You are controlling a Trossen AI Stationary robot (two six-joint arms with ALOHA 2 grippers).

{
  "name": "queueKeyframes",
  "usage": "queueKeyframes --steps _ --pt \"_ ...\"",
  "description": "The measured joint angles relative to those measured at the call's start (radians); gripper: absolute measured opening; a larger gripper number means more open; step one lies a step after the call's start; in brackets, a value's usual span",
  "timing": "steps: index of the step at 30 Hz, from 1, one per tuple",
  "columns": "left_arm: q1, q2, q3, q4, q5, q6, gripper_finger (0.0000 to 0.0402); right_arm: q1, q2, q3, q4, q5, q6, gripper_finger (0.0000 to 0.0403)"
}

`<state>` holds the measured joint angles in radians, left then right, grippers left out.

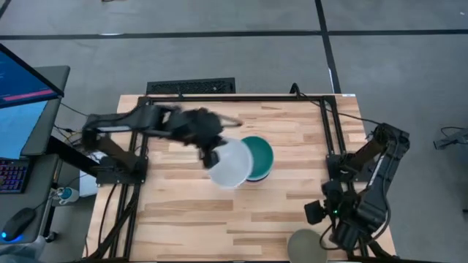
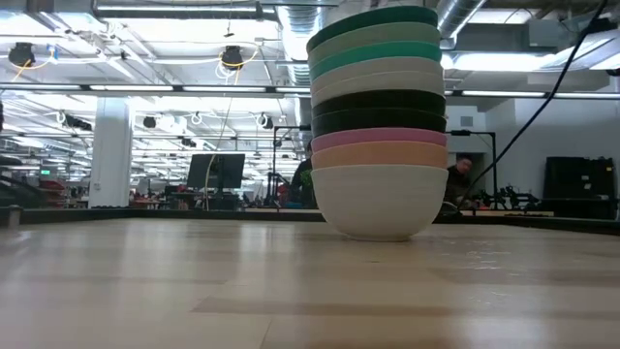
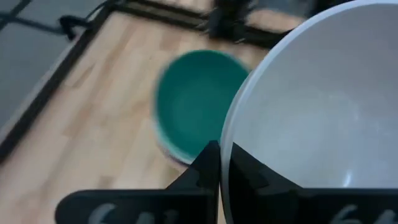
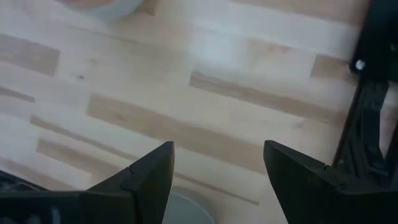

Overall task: Nest bowls inside each other
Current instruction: Stack the white bowl on the green bowl

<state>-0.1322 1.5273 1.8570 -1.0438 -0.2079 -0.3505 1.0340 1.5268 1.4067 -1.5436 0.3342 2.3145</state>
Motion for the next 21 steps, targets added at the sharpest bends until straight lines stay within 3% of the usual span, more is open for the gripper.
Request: queueKeyframes --steps 10,21 --pt "0.193 0.31 0.197 -0.046 0.175 0.197 0.0 0.01 0.083 0.0 0.098 -0.031 0.0 0.027" --pt "0.269 0.452 0.258 -0.074 0.283 0.244 0.0 0.077 0.176 0.001 0.102 -0.245 0.021 0.027"
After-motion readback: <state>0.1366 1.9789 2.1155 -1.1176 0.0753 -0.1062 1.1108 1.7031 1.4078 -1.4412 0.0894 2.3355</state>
